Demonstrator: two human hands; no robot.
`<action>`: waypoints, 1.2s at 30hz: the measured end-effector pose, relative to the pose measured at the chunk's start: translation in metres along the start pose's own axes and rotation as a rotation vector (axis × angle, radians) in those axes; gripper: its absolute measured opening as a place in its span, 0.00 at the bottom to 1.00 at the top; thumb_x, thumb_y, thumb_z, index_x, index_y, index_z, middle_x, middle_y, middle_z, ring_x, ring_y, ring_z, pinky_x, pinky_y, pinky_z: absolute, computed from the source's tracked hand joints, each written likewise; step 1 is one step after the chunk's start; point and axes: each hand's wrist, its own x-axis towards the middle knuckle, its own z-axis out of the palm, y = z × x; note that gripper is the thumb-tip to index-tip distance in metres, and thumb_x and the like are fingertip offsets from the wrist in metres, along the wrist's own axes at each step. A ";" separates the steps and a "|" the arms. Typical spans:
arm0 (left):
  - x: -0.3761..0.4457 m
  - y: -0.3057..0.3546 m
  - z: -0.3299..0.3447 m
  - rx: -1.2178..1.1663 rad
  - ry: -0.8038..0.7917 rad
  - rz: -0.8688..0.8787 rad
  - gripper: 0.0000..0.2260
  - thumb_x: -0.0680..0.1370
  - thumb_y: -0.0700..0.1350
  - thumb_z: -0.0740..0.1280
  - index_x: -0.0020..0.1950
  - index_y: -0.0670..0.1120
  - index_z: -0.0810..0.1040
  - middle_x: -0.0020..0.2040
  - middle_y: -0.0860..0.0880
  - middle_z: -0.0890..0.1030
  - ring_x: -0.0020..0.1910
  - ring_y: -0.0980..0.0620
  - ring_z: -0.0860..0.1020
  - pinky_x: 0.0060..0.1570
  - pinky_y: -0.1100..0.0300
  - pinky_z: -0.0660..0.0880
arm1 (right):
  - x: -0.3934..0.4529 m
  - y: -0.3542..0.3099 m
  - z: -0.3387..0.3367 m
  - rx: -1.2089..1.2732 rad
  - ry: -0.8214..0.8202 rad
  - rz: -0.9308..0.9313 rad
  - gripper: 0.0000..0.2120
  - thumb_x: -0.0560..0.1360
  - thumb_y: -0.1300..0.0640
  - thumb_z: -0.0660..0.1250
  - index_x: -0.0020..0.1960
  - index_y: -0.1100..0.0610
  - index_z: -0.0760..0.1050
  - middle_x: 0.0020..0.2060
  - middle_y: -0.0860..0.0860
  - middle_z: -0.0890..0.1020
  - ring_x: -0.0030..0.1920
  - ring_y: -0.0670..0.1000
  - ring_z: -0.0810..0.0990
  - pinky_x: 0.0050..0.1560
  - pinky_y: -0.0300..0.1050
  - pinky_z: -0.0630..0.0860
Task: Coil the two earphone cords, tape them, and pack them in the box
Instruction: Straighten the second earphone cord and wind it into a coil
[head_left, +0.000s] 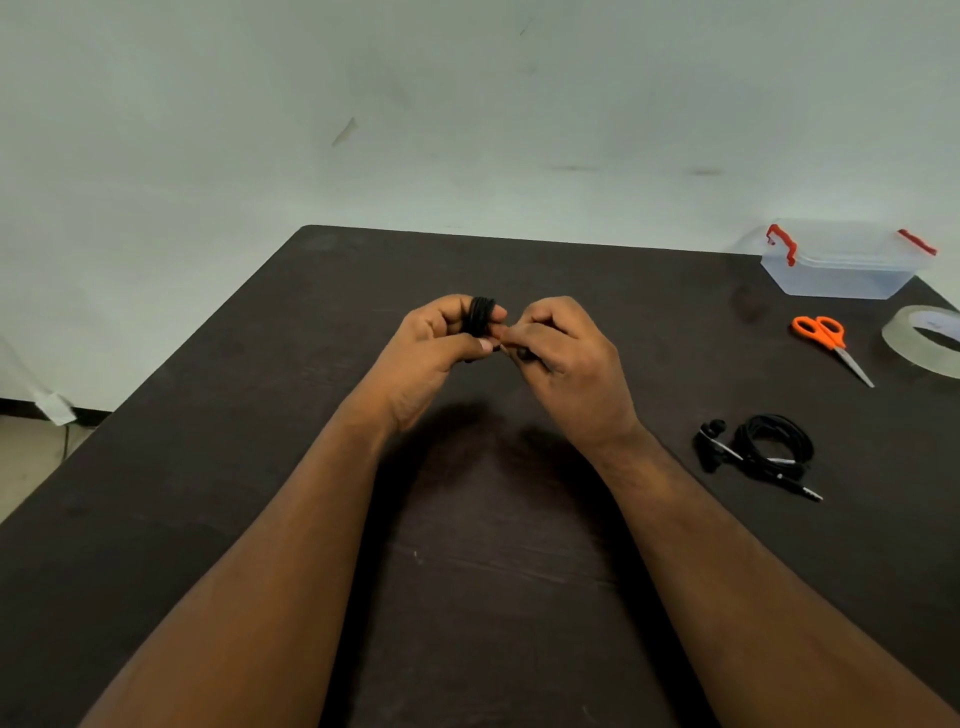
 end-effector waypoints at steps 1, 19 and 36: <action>0.000 -0.001 0.001 0.020 -0.018 -0.013 0.15 0.72 0.29 0.64 0.56 0.41 0.78 0.48 0.45 0.81 0.51 0.51 0.79 0.55 0.59 0.74 | 0.000 0.001 -0.001 0.004 -0.003 -0.004 0.04 0.71 0.68 0.72 0.46 0.65 0.82 0.41 0.57 0.78 0.42 0.51 0.77 0.43 0.41 0.76; 0.008 0.000 -0.006 -0.488 0.299 -0.040 0.08 0.80 0.44 0.63 0.47 0.41 0.79 0.38 0.47 0.80 0.36 0.54 0.77 0.37 0.64 0.75 | -0.002 0.003 -0.002 0.197 -0.075 0.137 0.04 0.68 0.67 0.75 0.40 0.62 0.81 0.39 0.52 0.80 0.41 0.46 0.78 0.43 0.36 0.75; 0.001 0.014 0.019 -0.225 0.113 -0.107 0.15 0.81 0.42 0.59 0.34 0.45 0.68 0.25 0.53 0.68 0.26 0.56 0.62 0.27 0.66 0.60 | 0.001 -0.008 0.002 0.812 -0.055 0.643 0.13 0.73 0.63 0.71 0.57 0.57 0.77 0.51 0.53 0.82 0.53 0.49 0.81 0.55 0.44 0.77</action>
